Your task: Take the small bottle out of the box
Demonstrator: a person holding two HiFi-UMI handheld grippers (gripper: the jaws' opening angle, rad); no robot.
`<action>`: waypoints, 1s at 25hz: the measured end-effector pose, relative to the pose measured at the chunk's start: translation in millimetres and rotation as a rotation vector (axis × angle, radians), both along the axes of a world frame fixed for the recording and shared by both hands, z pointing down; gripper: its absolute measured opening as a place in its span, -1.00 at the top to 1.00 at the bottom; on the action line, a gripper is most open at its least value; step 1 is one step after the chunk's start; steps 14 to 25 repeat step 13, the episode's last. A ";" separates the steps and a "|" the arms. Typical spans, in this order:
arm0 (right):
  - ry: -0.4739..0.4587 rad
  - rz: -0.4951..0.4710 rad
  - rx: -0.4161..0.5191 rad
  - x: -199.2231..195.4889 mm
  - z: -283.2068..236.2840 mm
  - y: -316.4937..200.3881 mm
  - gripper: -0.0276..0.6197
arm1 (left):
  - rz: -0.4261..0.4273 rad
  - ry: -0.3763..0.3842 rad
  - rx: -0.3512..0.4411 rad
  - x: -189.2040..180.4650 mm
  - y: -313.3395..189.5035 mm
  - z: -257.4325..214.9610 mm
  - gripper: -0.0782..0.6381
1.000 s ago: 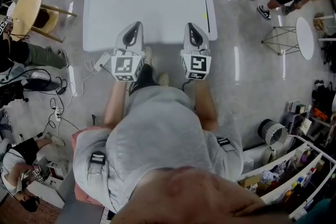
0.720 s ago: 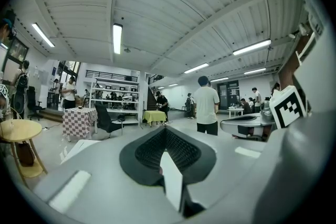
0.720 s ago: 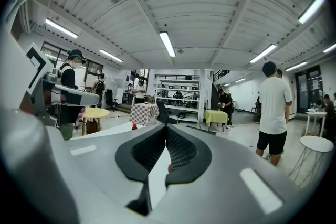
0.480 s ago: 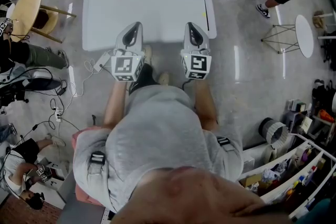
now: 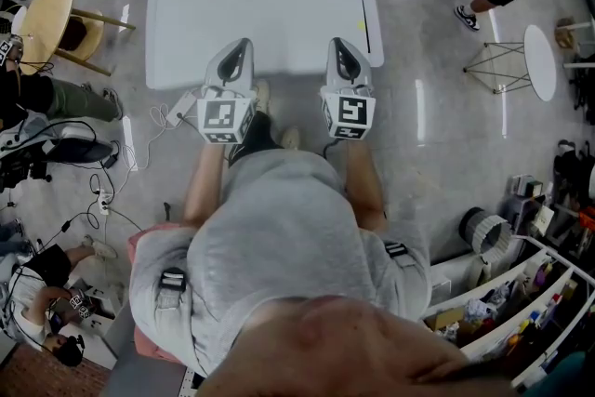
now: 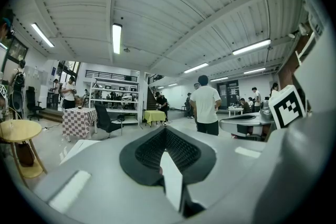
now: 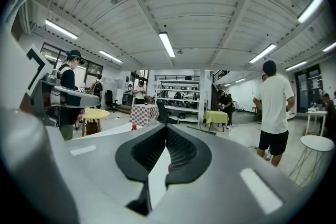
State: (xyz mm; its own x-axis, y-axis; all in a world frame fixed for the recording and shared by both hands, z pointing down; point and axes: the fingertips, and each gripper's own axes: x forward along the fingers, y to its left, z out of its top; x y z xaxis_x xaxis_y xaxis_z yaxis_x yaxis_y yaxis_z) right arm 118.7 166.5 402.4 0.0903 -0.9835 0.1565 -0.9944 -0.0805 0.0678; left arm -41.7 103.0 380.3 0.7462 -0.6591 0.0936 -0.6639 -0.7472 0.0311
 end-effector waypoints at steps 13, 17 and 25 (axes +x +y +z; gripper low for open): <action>-0.007 0.002 -0.005 4.4 3.6 -0.6 0.91 | 0.004 -0.007 -0.006 4.8 -0.1 4.5 0.75; -0.007 0.002 -0.005 4.4 3.6 -0.6 0.91 | 0.004 -0.007 -0.006 4.8 -0.1 4.5 0.75; -0.007 0.002 -0.005 4.4 3.6 -0.6 0.91 | 0.004 -0.007 -0.006 4.8 -0.1 4.5 0.75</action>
